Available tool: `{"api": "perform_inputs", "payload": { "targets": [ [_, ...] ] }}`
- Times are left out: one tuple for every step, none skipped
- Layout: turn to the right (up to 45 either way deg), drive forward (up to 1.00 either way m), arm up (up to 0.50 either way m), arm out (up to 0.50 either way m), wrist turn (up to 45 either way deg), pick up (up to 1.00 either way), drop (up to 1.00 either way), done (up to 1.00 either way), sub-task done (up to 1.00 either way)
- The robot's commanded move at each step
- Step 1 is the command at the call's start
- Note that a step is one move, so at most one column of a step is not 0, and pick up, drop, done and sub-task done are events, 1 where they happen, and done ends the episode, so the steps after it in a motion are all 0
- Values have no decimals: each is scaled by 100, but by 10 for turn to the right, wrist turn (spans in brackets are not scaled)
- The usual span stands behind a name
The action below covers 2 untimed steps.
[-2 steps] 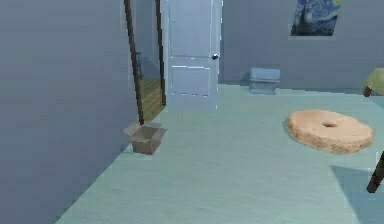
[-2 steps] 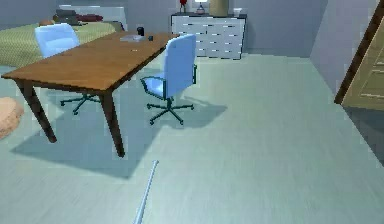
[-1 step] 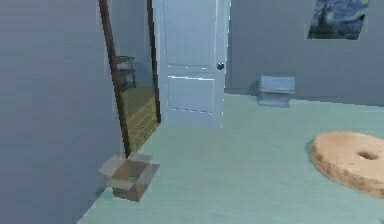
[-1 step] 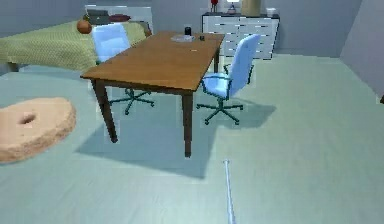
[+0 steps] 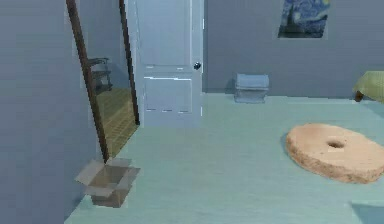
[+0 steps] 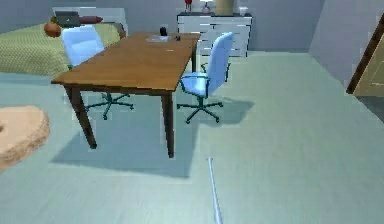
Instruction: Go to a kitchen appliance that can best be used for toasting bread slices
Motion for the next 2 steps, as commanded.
{"api": "perform_inputs", "payload": {
  "targets": [
    [0, 100, 0, 0, 0, 0, 0, 0, 0],
    [30, 0, 0, 0, 0, 0, 0, 0, 0]
  ]
}}
